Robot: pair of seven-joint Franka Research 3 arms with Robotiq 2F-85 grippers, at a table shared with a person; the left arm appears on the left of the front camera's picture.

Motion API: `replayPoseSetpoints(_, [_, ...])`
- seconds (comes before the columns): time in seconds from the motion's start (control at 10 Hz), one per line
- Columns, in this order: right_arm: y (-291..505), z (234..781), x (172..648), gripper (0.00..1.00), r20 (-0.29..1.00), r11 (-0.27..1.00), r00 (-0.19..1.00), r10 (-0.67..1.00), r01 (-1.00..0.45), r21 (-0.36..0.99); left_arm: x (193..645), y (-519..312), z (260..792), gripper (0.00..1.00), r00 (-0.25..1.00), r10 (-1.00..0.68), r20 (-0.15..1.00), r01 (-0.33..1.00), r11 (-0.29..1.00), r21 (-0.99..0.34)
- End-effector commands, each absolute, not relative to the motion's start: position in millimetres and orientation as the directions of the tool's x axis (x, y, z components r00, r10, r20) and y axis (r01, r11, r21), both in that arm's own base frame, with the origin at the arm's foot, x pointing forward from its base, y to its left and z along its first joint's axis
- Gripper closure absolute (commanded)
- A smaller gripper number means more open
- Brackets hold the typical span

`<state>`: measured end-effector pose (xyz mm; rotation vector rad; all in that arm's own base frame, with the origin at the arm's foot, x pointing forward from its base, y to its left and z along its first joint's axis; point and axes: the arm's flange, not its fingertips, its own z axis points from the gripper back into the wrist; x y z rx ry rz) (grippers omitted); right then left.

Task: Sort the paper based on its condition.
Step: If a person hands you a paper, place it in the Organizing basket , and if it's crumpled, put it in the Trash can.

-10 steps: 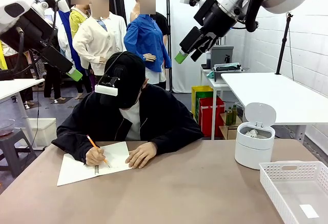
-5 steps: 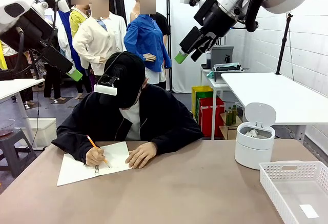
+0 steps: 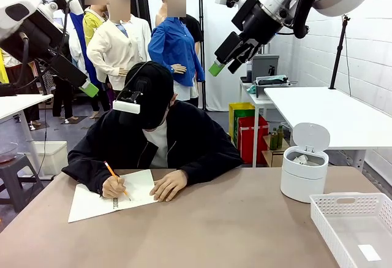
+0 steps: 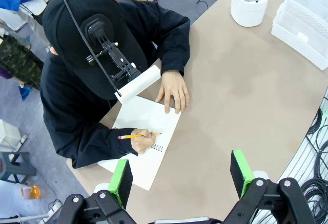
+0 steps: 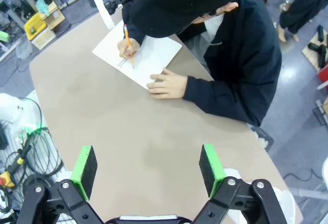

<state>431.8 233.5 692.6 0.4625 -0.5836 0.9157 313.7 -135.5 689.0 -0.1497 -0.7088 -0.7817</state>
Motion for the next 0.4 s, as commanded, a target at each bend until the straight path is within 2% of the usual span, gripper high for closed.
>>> replayPoseSetpoints(0.0, [234.4,693.2,432.0,0.00,0.653,0.540,0.479,0.586,-0.832,0.127,313.2,-134.9,689.1,0.00,0.497,-0.594,0.633,0.689,0.713,0.128])
replayPoseSetpoints(0.3, [234.4,693.2,432.0,0.00,0.653,0.540,0.479,0.586,-0.832,0.127,313.2,-134.9,689.1,0.00,0.497,-0.594,0.633,0.689,0.713,0.128])
